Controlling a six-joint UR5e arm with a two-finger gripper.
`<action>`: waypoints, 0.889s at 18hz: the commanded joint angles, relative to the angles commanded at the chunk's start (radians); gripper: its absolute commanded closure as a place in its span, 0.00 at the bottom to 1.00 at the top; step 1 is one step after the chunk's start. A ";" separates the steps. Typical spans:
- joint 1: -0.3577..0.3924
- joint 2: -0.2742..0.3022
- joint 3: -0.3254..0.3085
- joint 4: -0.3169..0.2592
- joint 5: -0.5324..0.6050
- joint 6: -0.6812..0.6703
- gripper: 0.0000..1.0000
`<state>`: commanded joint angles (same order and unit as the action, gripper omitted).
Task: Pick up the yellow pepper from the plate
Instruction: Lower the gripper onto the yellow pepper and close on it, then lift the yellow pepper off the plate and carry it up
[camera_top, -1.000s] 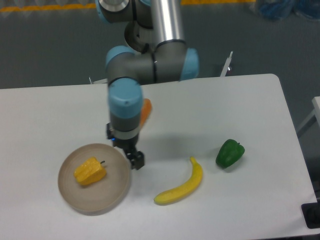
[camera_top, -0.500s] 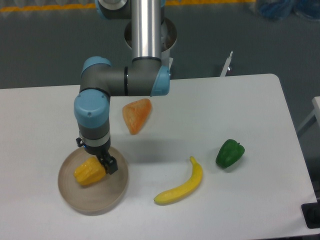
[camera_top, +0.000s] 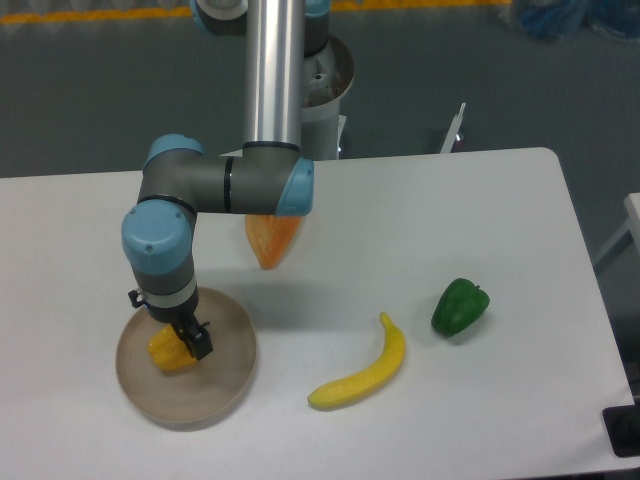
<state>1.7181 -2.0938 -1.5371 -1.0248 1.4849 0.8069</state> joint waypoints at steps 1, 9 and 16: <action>0.000 -0.003 0.000 0.002 0.000 0.001 0.00; 0.005 0.001 0.049 -0.003 0.005 0.009 0.78; 0.103 0.121 0.061 -0.060 0.026 0.015 0.76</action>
<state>1.8206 -1.9729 -1.4756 -1.0843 1.5108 0.8222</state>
